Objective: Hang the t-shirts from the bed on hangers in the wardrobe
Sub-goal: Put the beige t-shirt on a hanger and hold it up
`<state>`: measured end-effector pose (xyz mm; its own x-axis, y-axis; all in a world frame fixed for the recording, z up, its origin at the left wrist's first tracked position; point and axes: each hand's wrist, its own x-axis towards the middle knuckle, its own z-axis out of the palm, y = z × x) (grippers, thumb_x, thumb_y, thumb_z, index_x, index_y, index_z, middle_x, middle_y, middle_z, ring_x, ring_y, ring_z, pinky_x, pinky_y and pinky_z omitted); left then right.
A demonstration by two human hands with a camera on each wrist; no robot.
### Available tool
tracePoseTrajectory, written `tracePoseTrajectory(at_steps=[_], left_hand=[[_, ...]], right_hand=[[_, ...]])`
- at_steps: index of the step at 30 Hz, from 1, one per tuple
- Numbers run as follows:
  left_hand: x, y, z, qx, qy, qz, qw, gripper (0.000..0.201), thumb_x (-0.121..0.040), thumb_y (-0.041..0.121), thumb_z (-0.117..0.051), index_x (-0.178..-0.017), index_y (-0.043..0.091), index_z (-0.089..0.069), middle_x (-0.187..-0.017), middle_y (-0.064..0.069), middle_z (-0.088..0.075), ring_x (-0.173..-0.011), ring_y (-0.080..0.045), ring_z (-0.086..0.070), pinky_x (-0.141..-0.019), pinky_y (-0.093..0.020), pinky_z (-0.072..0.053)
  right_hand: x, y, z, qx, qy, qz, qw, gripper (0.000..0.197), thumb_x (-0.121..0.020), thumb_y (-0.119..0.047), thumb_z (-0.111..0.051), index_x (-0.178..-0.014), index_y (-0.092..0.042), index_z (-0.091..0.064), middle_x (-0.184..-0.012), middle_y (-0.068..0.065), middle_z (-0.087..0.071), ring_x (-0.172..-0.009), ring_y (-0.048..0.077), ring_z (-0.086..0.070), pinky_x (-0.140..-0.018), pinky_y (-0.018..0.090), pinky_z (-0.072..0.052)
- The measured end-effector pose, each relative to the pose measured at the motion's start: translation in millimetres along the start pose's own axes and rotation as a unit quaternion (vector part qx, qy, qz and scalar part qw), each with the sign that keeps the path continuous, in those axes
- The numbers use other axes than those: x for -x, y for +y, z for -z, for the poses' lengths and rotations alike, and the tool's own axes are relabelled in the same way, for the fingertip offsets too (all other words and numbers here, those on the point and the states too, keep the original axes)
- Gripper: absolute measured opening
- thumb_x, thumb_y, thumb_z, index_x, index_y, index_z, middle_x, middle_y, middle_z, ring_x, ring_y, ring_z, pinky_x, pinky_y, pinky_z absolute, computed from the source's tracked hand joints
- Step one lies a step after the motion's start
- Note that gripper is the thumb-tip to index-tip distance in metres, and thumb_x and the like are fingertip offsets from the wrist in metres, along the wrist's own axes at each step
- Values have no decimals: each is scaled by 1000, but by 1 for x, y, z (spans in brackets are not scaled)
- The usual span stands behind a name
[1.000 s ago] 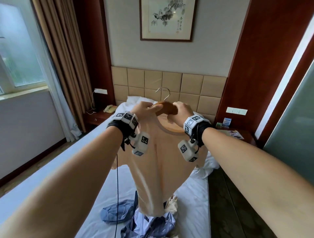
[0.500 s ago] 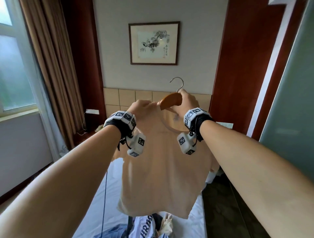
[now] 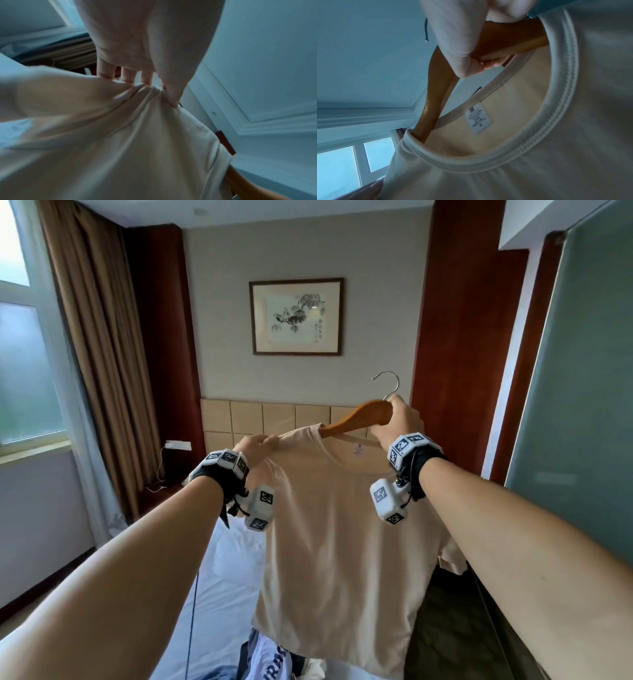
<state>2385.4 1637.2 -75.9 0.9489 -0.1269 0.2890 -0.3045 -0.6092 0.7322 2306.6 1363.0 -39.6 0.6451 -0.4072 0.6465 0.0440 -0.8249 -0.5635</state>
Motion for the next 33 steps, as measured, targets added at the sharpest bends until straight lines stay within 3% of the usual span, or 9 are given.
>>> tracePoseTrajectory(at_steps=[2,5,11,16,21,24,26,30,33], left_hand=[[12,3,-9,31,11,8,999,28,-97,33,-54,-113,18,-71,-101,-6,-68,-89,-22,-61,-74,-29,-45],[25,10,-20,64,72,13,995,24,-91,40,-60,-103,26,-75,-96,-2,-72,-87,-22,-65,-74,-27,-49],[51,31,-31,91,145,77,982,24,-90,36,-60,-101,21,-76,-86,-5,-69,-82,-25,-65,-70,-26,-46],[66,52,-33,87,121,47,988,23,-91,28,-57,-99,17,-75,-93,-8,-70,-88,-26,-64,-74,-28,-46],[78,72,-43,86,13,-49,995,22,-93,36,-59,-94,20,-74,-95,-6,-72,-91,-22,-64,-85,-34,-51],[86,75,-43,55,7,-85,995,18,-94,31,-61,-97,19,-74,-93,-4,-70,-87,-18,-62,-78,-28,-49],[90,73,-37,31,23,-91,995,19,-94,31,-60,-97,20,-76,-92,-3,-70,-85,-16,-62,-75,-24,-45],[95,70,-25,44,31,-74,996,23,-93,35,-61,-75,25,-72,-74,0,-68,-71,-17,-58,-64,-24,-45],[96,65,-15,78,24,-8,997,30,-94,40,-57,-95,15,-74,-94,-8,-71,-83,-20,-62,-76,-30,-50]], right_hand=[[5,8,15,7,-6,-3,1000,40,-74,-16,-71,-111,-21,-57,-102,4,-69,-91,31,-67,-77,34,-54],[15,20,32,21,-18,-6,1000,40,-75,-17,-71,-112,-20,-56,-101,5,-68,-90,32,-67,-73,31,-51],[35,40,61,16,-22,-29,999,52,-77,-17,-72,-126,-19,-53,-110,7,-68,-97,31,-66,-72,28,-45],[45,41,76,6,-18,-28,999,52,-76,-17,-73,-125,-20,-54,-108,5,-68,-96,31,-66,-72,29,-46],[53,34,87,-7,-25,5,1000,45,-74,-16,-70,-117,-21,-56,-98,2,-68,-87,27,-66,-69,30,-50],[56,32,93,-15,-38,22,999,43,-74,-13,-70,-114,-20,-57,-91,-1,-65,-80,23,-63,-66,27,-46],[58,31,98,-22,-50,36,998,42,-74,-11,-71,-113,-19,-58,-86,-3,-63,-76,20,-61,-65,24,-42],[60,32,106,-38,-60,47,996,36,-74,-10,-73,-107,-19,-60,-75,-9,-58,-73,18,-60,-66,23,-44],[58,37,109,-55,-28,20,998,36,-73,-11,-73,-105,-20,-60,-80,-6,-63,-75,18,-62,-68,25,-48]])
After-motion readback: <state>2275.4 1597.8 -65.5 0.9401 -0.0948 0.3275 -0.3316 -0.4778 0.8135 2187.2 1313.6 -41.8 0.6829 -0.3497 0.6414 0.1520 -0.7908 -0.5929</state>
